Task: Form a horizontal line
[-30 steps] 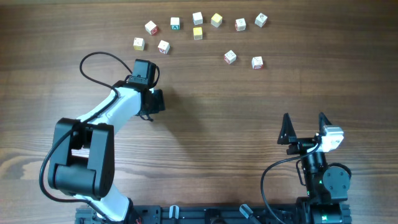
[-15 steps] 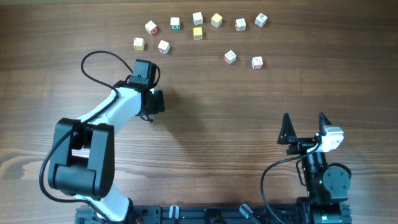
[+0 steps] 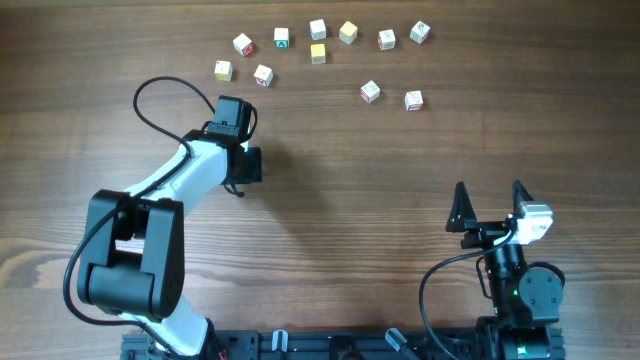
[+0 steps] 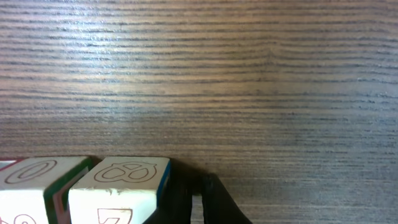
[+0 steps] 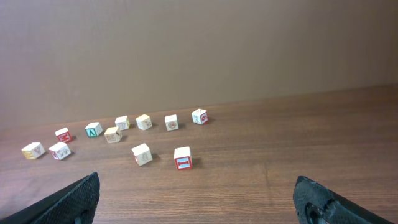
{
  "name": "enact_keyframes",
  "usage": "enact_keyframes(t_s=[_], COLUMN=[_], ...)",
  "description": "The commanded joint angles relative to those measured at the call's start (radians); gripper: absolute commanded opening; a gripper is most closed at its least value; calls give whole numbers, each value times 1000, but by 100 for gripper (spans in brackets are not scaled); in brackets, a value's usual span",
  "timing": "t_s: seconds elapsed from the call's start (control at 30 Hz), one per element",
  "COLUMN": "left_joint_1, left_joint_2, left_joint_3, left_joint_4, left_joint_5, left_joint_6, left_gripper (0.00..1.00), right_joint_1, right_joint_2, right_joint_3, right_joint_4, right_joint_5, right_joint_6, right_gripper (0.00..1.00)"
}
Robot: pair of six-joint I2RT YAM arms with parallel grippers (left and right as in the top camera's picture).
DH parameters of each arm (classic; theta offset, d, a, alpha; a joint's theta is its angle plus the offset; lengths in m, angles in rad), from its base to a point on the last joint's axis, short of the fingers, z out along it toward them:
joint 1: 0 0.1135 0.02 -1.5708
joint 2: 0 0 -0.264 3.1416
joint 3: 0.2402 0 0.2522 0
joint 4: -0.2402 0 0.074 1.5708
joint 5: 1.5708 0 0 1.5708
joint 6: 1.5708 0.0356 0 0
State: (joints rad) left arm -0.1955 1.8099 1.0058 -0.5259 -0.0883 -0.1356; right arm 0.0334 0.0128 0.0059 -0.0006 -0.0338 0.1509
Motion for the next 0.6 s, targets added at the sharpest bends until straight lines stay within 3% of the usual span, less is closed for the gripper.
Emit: enact_keyframes(t_s=[0.0,0.57], left_joint_1=[4,4], left_joint_2=[38,38], left_joint_3=[-37,-37], left_joint_4=[14,-10], left_joint_5=[-45,-44], left_joint_6=[28,51], left_gripper=[11,8], right_joint_1=[-6,-6], right_joint_2=[-5,-5], right_joint_3=[-1,-1], right_joint_4=[2,2], right_joint_5=[-14,-14], right_joint_6=[-18,-18], right_gripper=[100,100])
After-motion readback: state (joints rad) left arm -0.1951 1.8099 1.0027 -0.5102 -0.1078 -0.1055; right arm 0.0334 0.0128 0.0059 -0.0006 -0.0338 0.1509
